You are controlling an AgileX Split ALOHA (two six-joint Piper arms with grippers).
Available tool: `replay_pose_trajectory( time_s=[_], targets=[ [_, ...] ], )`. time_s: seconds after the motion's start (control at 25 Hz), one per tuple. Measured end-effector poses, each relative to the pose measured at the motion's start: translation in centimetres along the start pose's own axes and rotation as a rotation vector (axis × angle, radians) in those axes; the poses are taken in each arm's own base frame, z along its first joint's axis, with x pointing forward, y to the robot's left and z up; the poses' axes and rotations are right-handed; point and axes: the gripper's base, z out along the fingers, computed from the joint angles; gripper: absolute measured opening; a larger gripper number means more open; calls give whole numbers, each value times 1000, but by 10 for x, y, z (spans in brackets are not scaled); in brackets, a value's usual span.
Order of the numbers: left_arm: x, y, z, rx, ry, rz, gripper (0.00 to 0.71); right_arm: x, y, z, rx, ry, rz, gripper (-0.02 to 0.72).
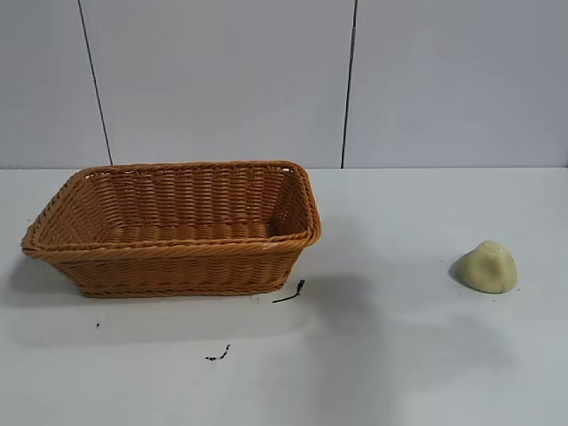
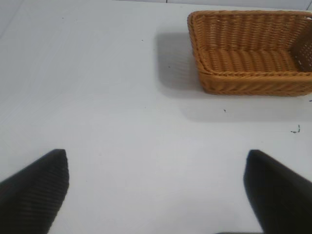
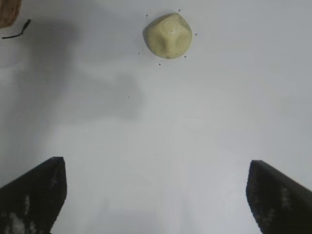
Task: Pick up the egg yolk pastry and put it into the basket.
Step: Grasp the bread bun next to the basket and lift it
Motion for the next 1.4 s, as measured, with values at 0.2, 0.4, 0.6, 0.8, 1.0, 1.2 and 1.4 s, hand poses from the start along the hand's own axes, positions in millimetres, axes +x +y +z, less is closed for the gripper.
replay_pose_trajectory(
  time_s=[0.2, 0.4, 0.6, 0.8, 1.0, 1.2, 1.4],
  targets=[
    [0, 0, 0, 0, 0, 0, 696, -39, -3, 45, 5, 39, -5, 694],
    [0, 0, 0, 0, 0, 0, 696, -69, -5, 79, 6, 34, -20, 694],
    [0, 0, 0, 0, 0, 0, 696, -79, -6, 99, 5, 46, -39, 694],
    [0, 0, 0, 0, 0, 0, 696, -76, -6, 123, -3, 89, -38, 694],
    [0, 0, 0, 0, 0, 0, 696, -71, -6, 146, -7, 137, -36, 694],
    [0, 0, 0, 0, 0, 0, 696, -68, -6, 159, -11, 162, -32, 694],
    [0, 0, 0, 0, 0, 0, 696, -67, -6, 167, -11, 166, -31, 694]
  ],
)
